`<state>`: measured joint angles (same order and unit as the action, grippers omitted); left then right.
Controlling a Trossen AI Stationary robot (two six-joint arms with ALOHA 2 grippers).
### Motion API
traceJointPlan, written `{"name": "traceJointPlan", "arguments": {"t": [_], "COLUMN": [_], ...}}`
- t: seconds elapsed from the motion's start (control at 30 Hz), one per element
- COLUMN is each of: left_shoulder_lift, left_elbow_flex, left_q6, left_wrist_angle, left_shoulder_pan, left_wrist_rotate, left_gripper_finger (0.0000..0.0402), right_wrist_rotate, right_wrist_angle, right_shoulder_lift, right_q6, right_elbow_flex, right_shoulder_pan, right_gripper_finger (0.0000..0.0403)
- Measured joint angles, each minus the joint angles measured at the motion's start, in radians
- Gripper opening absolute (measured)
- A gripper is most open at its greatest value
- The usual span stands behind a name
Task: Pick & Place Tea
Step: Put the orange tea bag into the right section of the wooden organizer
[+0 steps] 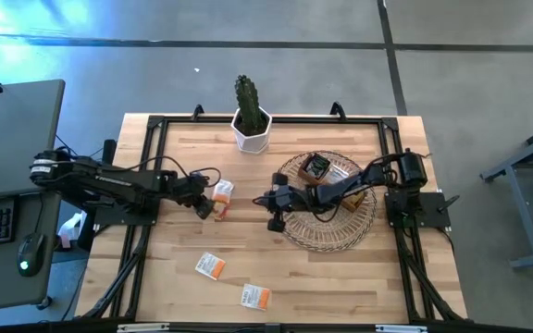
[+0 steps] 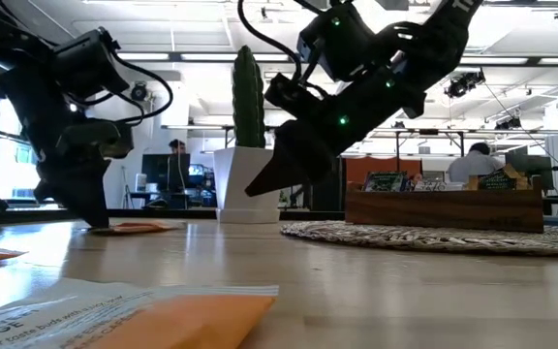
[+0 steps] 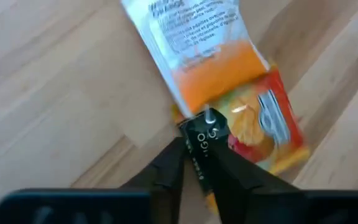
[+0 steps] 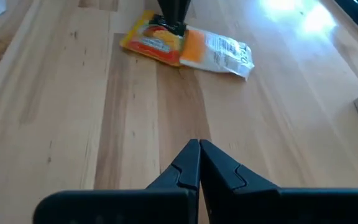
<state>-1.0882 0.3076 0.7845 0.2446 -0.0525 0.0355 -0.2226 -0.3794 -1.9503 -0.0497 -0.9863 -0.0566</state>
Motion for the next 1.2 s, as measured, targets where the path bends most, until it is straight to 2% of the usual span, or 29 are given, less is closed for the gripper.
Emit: {"name": "traceJointPlan", "arguments": {"t": [0.13,0.27,0.37,0.63,0.8,1.0,1.1,1.2], "left_shoulder_lift": [0.005,0.006,0.007,-0.008,-0.053,-0.135,-0.160,-0.181], "left_elbow_flex": [0.014,0.074,0.133,0.256,0.270,0.270,0.270,0.270], "left_q6": [-0.058,-0.149,-0.206,-0.370,-0.396,-0.418,-0.422,-0.439], "left_wrist_angle": [-0.031,-0.040,-0.042,-0.035,-0.033,-0.049,-0.088,-0.115], "left_shoulder_pan": [0.001,0.001,0.003,0.003,0.003,0.003,0.003,0.003], "left_wrist_rotate": [-0.057,-0.090,-0.092,-0.083,-0.083,-0.101,-0.124,-0.134], "left_gripper_finger": [0.0009,0.0011,0.0002,0.0001,0.0000,0.0000,0.0000,0.0000], "right_wrist_rotate": [0.072,0.150,0.215,0.261,0.285,0.399,0.427,0.554], "right_wrist_angle": [-0.047,-0.144,-0.193,-0.201,-0.315,-0.487,-0.494,-0.491], "right_shoulder_lift": [0.000,0.000,0.000,-0.029,-0.094,-0.172,-0.219,-0.272], "right_q6": [-0.012,0.043,0.149,0.414,0.398,0.439,0.440,0.451], "right_elbow_flex": [0.000,0.000,-0.001,-0.002,0.000,-0.006,-0.047,-0.110], "right_shoulder_pan": [0.001,0.013,0.032,0.074,0.102,0.145,0.164,0.173], "right_gripper_finger": [0.0019,0.0053,0.0086,0.0149,0.0169,0.0181,0.0185,0.0186]}}
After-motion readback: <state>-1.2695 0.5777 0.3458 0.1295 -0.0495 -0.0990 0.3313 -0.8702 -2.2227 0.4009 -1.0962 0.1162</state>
